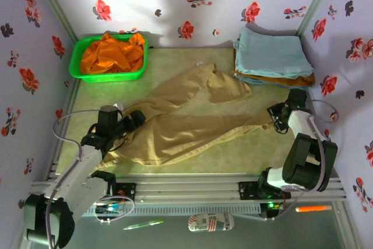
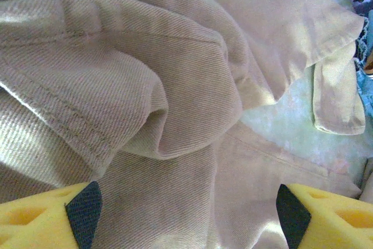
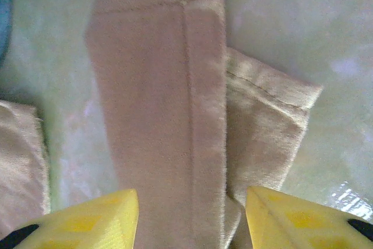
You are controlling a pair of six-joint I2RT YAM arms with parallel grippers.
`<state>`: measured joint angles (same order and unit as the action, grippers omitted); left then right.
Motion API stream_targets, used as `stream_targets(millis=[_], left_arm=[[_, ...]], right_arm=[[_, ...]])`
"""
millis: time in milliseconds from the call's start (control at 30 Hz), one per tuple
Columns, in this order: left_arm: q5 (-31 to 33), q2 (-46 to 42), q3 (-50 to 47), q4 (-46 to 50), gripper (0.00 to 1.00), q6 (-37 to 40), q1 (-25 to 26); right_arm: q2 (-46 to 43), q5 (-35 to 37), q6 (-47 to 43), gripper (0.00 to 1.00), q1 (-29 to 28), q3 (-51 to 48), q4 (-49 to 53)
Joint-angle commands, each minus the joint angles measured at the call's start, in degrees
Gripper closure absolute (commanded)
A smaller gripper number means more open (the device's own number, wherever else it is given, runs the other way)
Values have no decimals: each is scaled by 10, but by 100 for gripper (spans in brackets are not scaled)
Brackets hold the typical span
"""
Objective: Fold and stack the trousers
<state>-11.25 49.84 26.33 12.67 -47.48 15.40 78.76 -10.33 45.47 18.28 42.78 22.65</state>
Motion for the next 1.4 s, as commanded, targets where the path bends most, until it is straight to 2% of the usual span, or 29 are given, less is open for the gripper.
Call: stream_targets(millis=[0, 100, 267, 467, 767, 933, 1167, 1267, 1367], left_arm=[[-12, -4, -7, -2, 18, 12, -4], [-15, -4, -6, 0, 17, 17, -4], [-15, -9, -10, 1, 17, 18, -5], [-15, -2, -10, -7, 16, 17, -10], [-21, 5, -2, -12, 16, 18, -12], [-22, 5, -2, -9, 17, 17, -13], [-28, 1, 21, 7, 17, 22, -15], [-28, -10, 22, 9, 17, 21, -15], [-30, -24, 15, 9, 17, 16, -16]], right_arm=[[23, -11, -5, 48, 5, -15, -11], [42, -46, 10, 48, 5, -13, -36], [51, -27, 6, 51, 4, 1, -33], [46, -11, -9, 79, 6, 16, -24], [9, -8, -19, 100, 2, 23, -27], [-2, -6, -25, 100, -34, 81, -16], [49, -12, -34, 100, -86, 321, 84], [11, -7, -44, 100, -100, 364, 109], [-55, 4, -59, 100, -101, 355, 144]])
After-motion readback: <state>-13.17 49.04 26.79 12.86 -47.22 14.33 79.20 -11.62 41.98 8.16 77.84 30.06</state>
